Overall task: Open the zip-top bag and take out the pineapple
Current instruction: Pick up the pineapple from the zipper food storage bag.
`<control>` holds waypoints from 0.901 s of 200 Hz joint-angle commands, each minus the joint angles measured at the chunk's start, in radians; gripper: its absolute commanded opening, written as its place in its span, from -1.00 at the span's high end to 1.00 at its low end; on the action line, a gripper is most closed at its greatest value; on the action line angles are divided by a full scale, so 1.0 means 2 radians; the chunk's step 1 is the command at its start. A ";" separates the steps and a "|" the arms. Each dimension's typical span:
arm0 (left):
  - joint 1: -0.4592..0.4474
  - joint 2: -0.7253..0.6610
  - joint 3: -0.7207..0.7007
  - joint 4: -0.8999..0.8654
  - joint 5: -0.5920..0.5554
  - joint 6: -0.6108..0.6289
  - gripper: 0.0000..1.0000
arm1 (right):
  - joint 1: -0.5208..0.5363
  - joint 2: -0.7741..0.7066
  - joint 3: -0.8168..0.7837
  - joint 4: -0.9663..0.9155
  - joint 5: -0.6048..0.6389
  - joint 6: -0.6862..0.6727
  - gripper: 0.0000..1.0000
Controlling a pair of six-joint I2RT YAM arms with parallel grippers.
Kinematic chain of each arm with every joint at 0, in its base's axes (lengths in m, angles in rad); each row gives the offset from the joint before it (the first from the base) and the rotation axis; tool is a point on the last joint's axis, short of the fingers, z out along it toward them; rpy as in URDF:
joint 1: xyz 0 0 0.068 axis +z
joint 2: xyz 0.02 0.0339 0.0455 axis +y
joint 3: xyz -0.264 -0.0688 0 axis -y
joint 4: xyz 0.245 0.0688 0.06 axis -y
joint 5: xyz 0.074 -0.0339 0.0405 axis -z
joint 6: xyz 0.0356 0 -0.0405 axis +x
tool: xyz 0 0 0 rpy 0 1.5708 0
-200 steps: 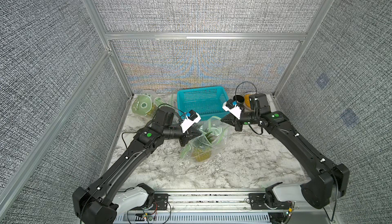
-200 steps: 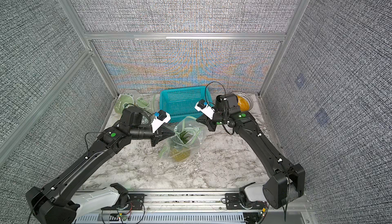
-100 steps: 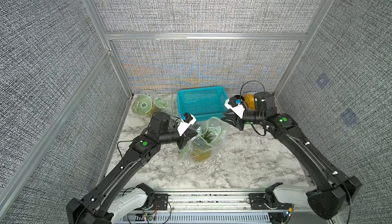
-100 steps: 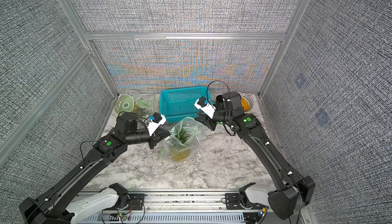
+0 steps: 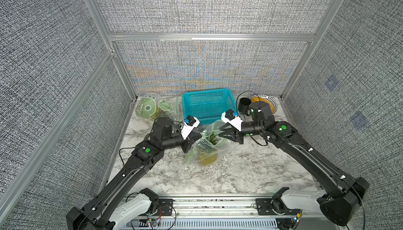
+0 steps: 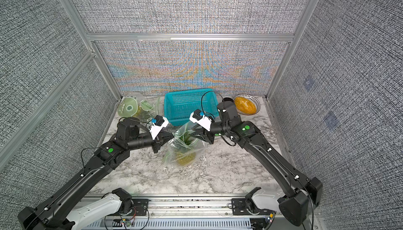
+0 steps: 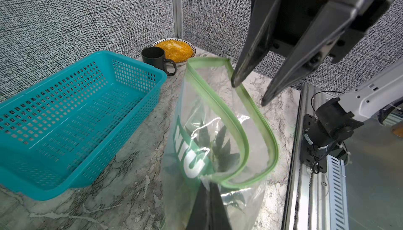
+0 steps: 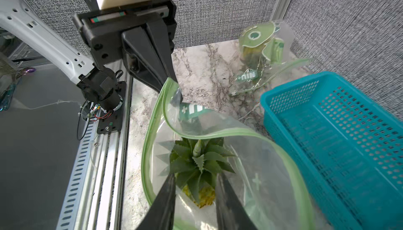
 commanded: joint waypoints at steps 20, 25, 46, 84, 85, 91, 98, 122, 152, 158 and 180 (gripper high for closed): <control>0.001 -0.005 -0.002 0.014 -0.004 -0.006 1.00 | 0.014 0.014 -0.012 0.045 0.001 0.031 0.25; 0.001 -0.006 -0.002 0.014 -0.005 -0.006 1.00 | 0.016 0.016 -0.013 0.048 0.002 0.032 0.21; 0.001 -0.007 -0.004 0.013 -0.008 -0.006 1.00 | 0.021 0.032 -0.007 0.054 0.010 0.039 0.13; 0.001 -0.012 -0.006 0.012 -0.009 -0.005 1.00 | 0.030 0.053 -0.003 0.064 0.015 0.043 -0.01; 0.001 -0.012 -0.006 0.012 -0.009 -0.006 1.00 | 0.030 0.053 -0.003 0.064 0.016 0.043 -0.01; 0.001 -0.013 -0.007 0.012 -0.009 -0.006 1.00 | 0.032 0.056 -0.002 0.065 0.019 0.044 -0.04; 0.001 -0.013 -0.007 0.012 -0.009 -0.006 1.00 | 0.032 0.059 -0.001 0.067 0.024 0.046 -0.06; 0.001 -0.014 -0.008 0.012 -0.010 -0.005 1.00 | 0.035 0.065 -0.002 0.075 0.025 0.049 -0.13; 0.001 -0.013 -0.008 0.012 -0.010 -0.005 1.00 | 0.041 0.080 0.004 0.080 0.039 0.053 -0.18; 0.001 -0.013 -0.008 0.012 -0.010 -0.005 1.00 | 0.043 0.083 0.005 0.080 0.043 0.053 -0.20; 0.001 -0.013 -0.007 0.012 -0.009 -0.005 1.00 | 0.047 0.090 0.006 0.084 0.050 0.054 -0.23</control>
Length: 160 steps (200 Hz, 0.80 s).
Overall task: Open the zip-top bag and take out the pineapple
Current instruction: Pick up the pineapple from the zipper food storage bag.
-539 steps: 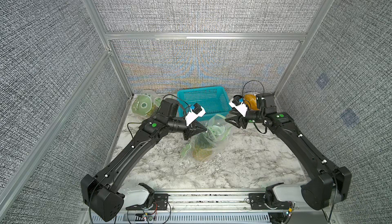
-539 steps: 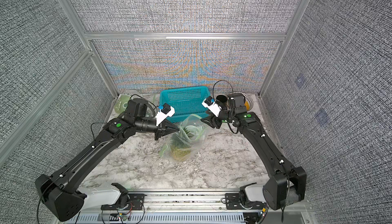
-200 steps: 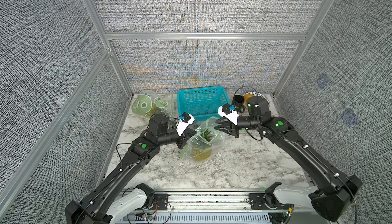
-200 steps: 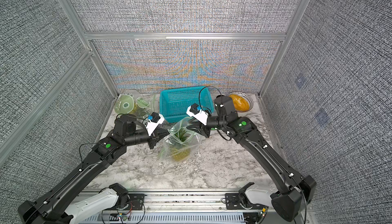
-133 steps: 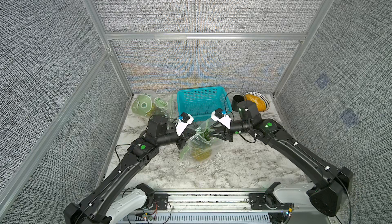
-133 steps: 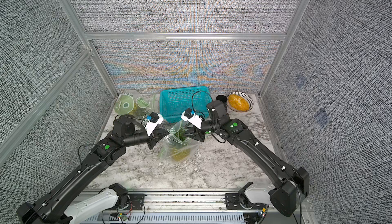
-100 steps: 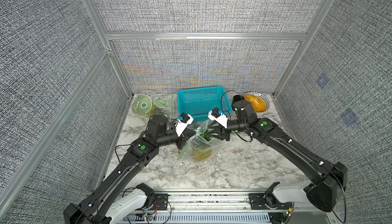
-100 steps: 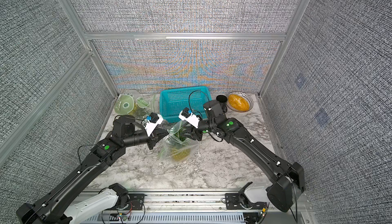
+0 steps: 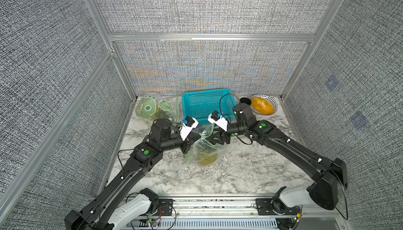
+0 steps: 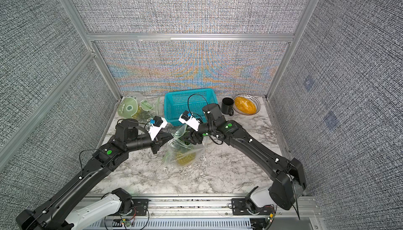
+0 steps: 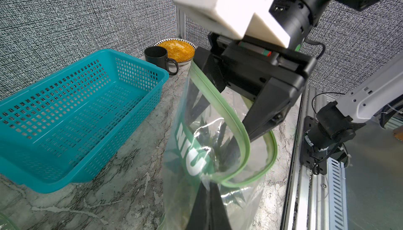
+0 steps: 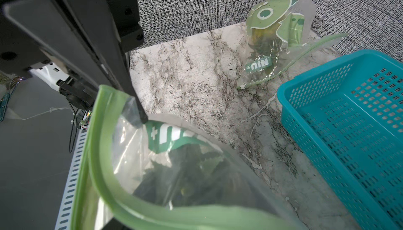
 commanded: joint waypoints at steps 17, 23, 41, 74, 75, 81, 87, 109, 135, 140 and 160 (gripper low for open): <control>0.001 0.000 0.001 0.012 -0.001 0.002 1.00 | 0.005 0.010 0.004 0.015 0.019 0.007 -0.24; 0.001 0.000 0.002 0.012 -0.001 0.002 1.00 | 0.005 0.012 0.002 0.015 0.021 0.006 -0.24; 0.001 -0.001 0.001 0.012 -0.001 0.003 1.00 | 0.008 0.019 0.000 0.012 0.024 0.004 -0.25; 0.001 -0.002 -0.002 0.012 -0.003 0.003 1.00 | 0.012 0.031 0.000 0.008 0.029 0.000 -0.24; 0.001 -0.002 -0.002 0.012 -0.003 0.003 1.00 | 0.012 0.031 0.000 0.007 0.029 0.001 -0.24; 0.001 -0.003 -0.003 0.012 -0.004 0.003 1.00 | 0.013 0.031 0.000 0.007 0.030 0.000 -0.21; 0.001 -0.003 -0.004 0.012 -0.005 0.003 1.00 | 0.013 0.030 -0.002 0.008 0.030 -0.002 -0.16; 0.001 -0.006 -0.007 0.011 -0.012 0.003 1.00 | 0.013 0.026 -0.005 0.010 0.027 -0.005 0.39; 0.001 -0.013 -0.012 0.011 -0.041 -0.005 1.00 | 0.014 0.009 -0.011 0.015 0.027 -0.007 1.00; 0.001 -0.015 -0.014 0.012 -0.048 -0.006 1.00 | 0.014 0.005 -0.013 0.017 0.027 -0.008 1.00; 0.001 -0.021 -0.022 0.013 -0.076 -0.014 1.00 | 0.014 -0.015 -0.020 0.023 0.031 -0.008 1.00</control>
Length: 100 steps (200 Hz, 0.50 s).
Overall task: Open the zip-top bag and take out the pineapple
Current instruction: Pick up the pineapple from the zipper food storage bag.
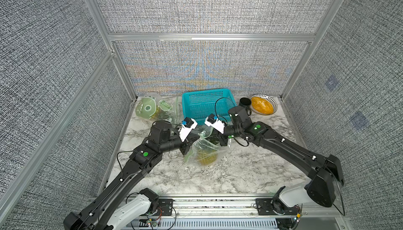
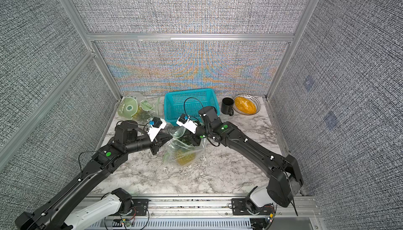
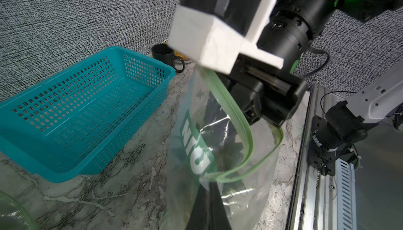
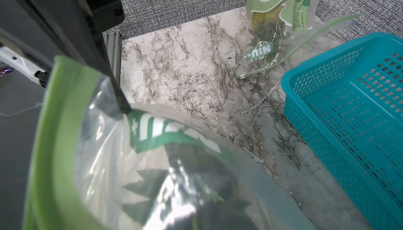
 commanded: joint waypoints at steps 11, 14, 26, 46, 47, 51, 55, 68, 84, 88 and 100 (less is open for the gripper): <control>0.001 -0.009 -0.010 0.014 -0.059 -0.017 1.00 | 0.000 -0.026 -0.005 0.018 0.003 -0.009 1.00; 0.001 -0.010 -0.011 0.014 -0.066 -0.019 1.00 | 0.000 -0.029 -0.005 0.018 0.003 -0.008 1.00; 0.001 -0.014 -0.014 0.017 -0.095 -0.034 1.00 | 0.000 -0.035 -0.006 0.017 0.002 -0.007 1.00; 0.001 -0.023 -0.025 0.033 -0.115 -0.051 1.00 | -0.001 -0.039 -0.004 0.008 -0.003 -0.007 1.00; 0.001 -0.023 -0.026 0.035 -0.115 -0.052 1.00 | -0.001 -0.039 -0.004 0.008 -0.004 -0.008 1.00; 0.001 -0.024 -0.027 0.038 -0.118 -0.055 1.00 | 0.000 -0.040 -0.003 0.007 -0.008 -0.008 1.00; 0.001 -0.024 -0.029 0.039 -0.120 -0.056 1.00 | -0.001 -0.041 -0.003 0.006 -0.011 -0.008 1.00; 0.001 -0.023 -0.028 0.039 -0.118 -0.058 1.00 | -0.001 -0.041 -0.001 0.004 -0.024 -0.008 1.00; 0.001 -0.018 -0.025 0.038 -0.116 -0.064 1.00 | -0.001 -0.040 0.005 -0.006 -0.033 -0.009 1.00; 0.001 -0.017 -0.025 0.038 -0.115 -0.065 1.00 | 0.000 -0.040 0.006 -0.008 -0.034 -0.009 1.00; 0.001 -0.011 -0.021 0.034 -0.116 -0.068 1.00 | 0.000 -0.043 0.008 -0.009 -0.037 -0.011 1.00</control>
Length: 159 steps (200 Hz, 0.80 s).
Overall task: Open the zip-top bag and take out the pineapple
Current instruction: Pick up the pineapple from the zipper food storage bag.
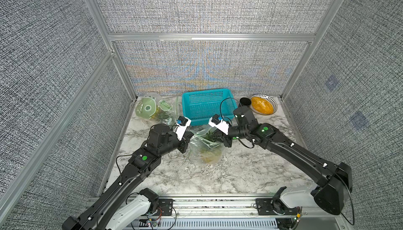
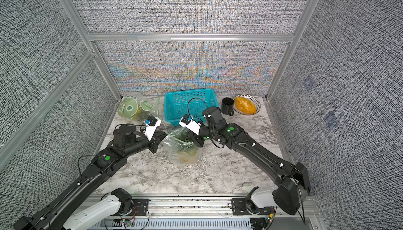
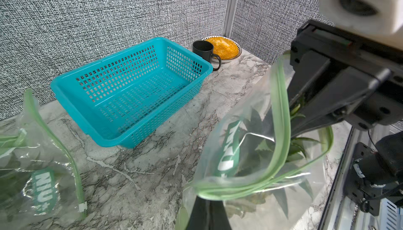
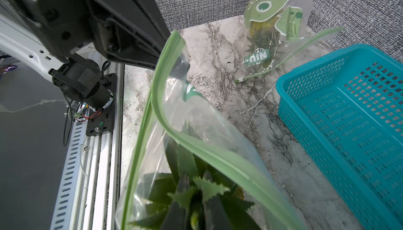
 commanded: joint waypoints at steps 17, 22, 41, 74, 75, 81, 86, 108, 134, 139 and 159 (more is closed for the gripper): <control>0.001 0.015 0.013 -0.003 -0.017 -0.011 1.00 | -0.001 -0.019 0.006 0.031 -0.030 0.005 1.00; 0.001 0.017 0.015 -0.006 -0.012 -0.008 1.00 | -0.001 -0.024 0.005 0.038 -0.026 0.009 1.00; 0.001 0.019 0.019 -0.010 0.017 0.004 1.00 | -0.003 -0.042 0.001 0.064 -0.012 0.020 1.00; 0.001 0.013 0.019 -0.007 0.062 0.012 1.00 | -0.009 -0.068 -0.006 0.102 0.027 0.043 1.00; 0.001 0.013 0.019 -0.007 0.063 0.013 1.00 | -0.009 -0.068 -0.006 0.102 0.027 0.043 1.00; 0.001 0.011 0.019 -0.006 0.070 0.014 1.00 | -0.010 -0.069 -0.005 0.103 0.032 0.044 1.00; 0.001 0.010 0.018 -0.006 0.074 0.015 1.00 | -0.011 -0.070 -0.006 0.105 0.039 0.047 1.00; 0.001 0.006 0.017 -0.004 0.084 0.011 0.15 | -0.014 -0.069 -0.007 0.109 0.039 0.053 1.00; 0.000 0.002 0.004 -0.001 0.065 -0.008 -0.37 | -0.018 -0.068 -0.010 0.118 0.044 0.066 1.00; 0.001 0.000 0.000 0.000 0.060 -0.010 -0.42 | -0.020 -0.068 -0.009 0.119 0.044 0.068 1.00; 0.001 -0.007 -0.022 0.017 0.048 -0.022 -0.60 | -0.029 -0.068 -0.010 0.124 0.025 0.079 1.00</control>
